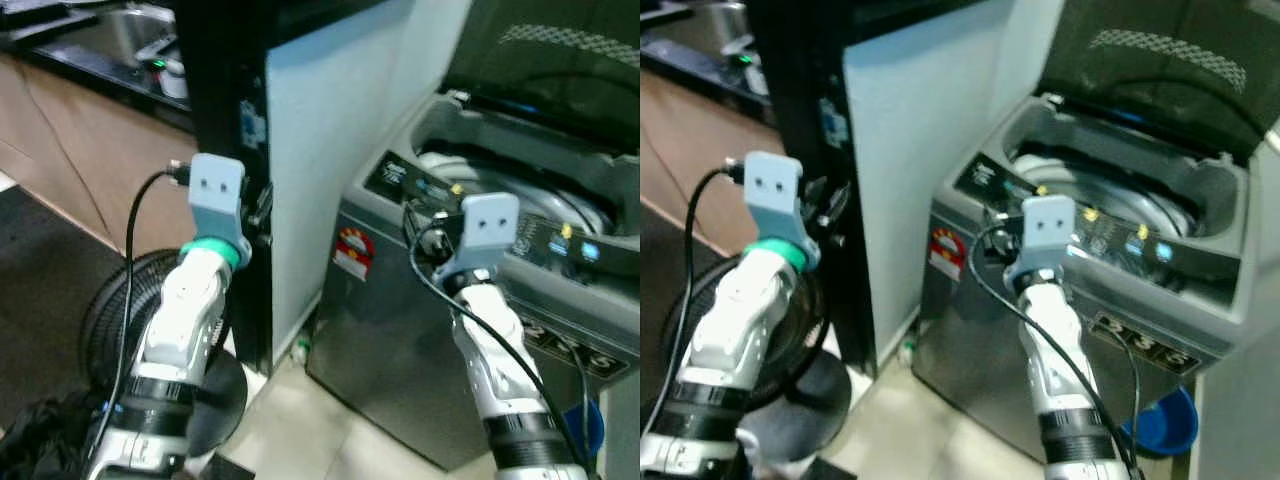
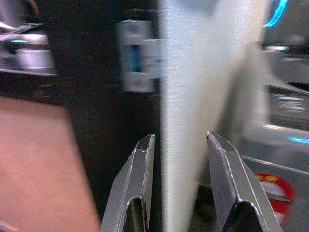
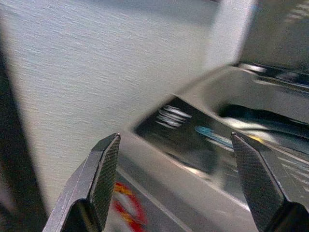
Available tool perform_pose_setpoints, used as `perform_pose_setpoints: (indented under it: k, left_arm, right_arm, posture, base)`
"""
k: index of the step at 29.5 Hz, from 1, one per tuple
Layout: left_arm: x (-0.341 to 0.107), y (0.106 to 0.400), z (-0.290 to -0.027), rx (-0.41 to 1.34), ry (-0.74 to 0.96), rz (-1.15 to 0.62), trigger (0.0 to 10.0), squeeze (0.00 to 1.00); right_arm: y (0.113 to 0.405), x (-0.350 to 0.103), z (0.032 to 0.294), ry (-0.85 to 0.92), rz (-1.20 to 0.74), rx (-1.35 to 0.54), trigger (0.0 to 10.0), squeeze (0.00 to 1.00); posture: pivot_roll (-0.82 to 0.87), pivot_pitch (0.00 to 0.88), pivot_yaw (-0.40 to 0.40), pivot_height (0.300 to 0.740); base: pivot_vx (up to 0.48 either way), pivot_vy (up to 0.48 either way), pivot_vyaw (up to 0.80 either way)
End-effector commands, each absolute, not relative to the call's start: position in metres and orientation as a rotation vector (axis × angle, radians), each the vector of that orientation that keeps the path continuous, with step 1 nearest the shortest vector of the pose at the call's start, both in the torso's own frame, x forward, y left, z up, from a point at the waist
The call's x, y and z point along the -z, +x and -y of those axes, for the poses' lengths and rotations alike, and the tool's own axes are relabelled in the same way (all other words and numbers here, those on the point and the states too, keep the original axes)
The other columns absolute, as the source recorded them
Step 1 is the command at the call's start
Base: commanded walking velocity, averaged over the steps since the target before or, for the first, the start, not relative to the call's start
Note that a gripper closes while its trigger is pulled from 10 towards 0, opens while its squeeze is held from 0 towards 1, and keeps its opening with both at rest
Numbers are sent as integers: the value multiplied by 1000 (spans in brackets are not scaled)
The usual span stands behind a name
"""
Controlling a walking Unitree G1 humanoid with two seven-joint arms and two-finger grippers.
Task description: Clothes washing
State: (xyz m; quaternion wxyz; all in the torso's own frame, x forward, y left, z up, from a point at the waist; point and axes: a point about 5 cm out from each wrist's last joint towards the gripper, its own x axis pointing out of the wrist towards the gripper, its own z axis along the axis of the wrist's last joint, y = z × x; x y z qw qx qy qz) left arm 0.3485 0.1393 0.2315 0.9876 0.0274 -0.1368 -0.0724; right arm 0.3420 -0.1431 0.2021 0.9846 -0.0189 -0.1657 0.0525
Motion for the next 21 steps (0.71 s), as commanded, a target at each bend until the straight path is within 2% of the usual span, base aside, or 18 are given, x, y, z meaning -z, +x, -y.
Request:
perform_pose_setpoints:
  k: [1,21]
  left_arm:
    - [-228,347,-136,155,51,262,10000,0]
    - [-222,346,-137,153,49,239,10000,0]
  right_arm:
    - [341,-195,146,-34,312,-100,10000,0]
    - [339,-187,137,-28,297,-137,10000,0]
  posture:
    - [80,6,-16,740]
    - [79,8,-13,740]
  base:
    - [0,0,794]
    - [0,0,794]
